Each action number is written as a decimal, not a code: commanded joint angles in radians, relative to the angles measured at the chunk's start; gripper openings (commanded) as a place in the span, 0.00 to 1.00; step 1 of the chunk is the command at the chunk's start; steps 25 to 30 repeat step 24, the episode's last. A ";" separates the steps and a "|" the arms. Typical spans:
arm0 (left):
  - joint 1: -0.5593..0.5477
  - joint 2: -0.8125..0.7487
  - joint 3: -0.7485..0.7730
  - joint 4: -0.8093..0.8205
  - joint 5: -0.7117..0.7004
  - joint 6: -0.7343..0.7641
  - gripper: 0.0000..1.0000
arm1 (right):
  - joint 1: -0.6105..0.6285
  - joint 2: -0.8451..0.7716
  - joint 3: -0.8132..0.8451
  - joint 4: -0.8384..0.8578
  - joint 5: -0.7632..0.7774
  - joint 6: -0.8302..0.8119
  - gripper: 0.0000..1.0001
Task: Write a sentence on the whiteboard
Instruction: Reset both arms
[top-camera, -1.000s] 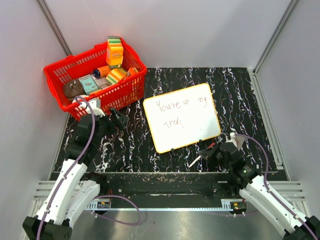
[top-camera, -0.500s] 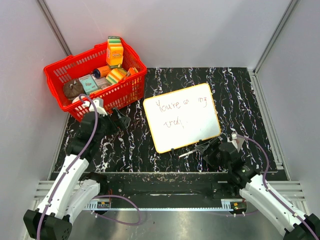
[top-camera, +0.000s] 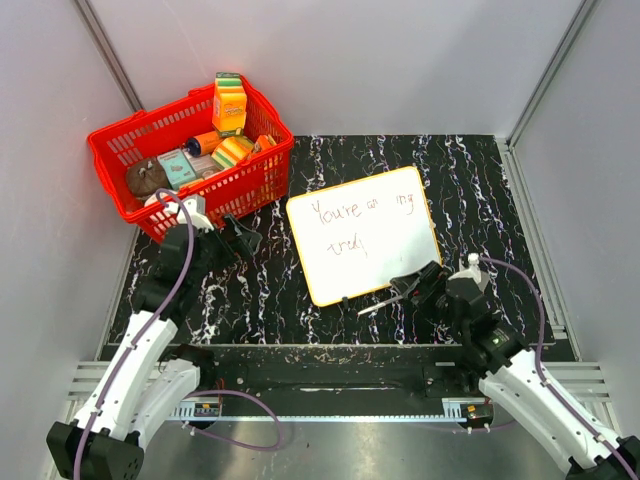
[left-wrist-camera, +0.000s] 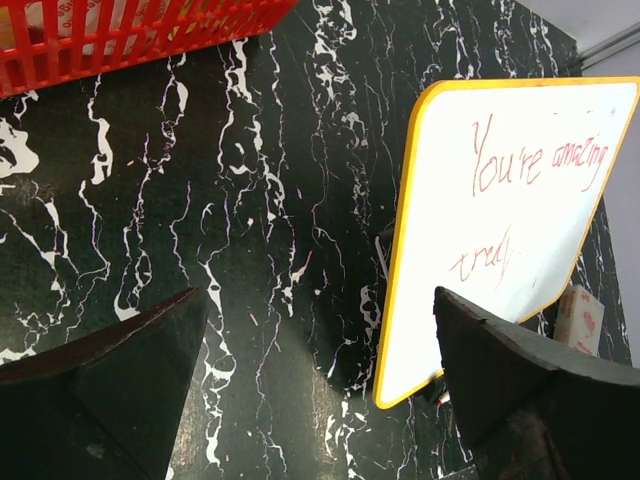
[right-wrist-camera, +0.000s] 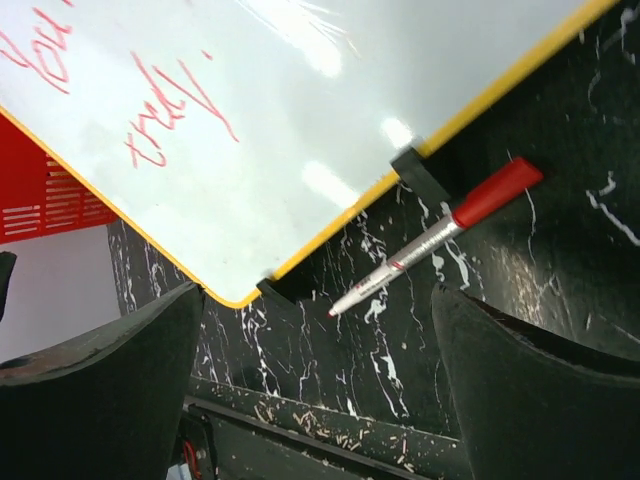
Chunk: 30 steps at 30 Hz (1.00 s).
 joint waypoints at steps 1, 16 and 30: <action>0.004 -0.001 -0.005 0.027 -0.036 -0.014 0.99 | -0.003 0.029 0.121 -0.003 0.112 -0.185 1.00; 0.004 -0.050 -0.063 0.096 -0.251 0.062 0.99 | -0.003 0.128 0.350 0.041 0.530 -0.707 1.00; 0.004 -0.138 -0.138 0.214 -0.404 0.156 0.99 | -0.003 0.015 0.126 0.504 0.580 -0.972 1.00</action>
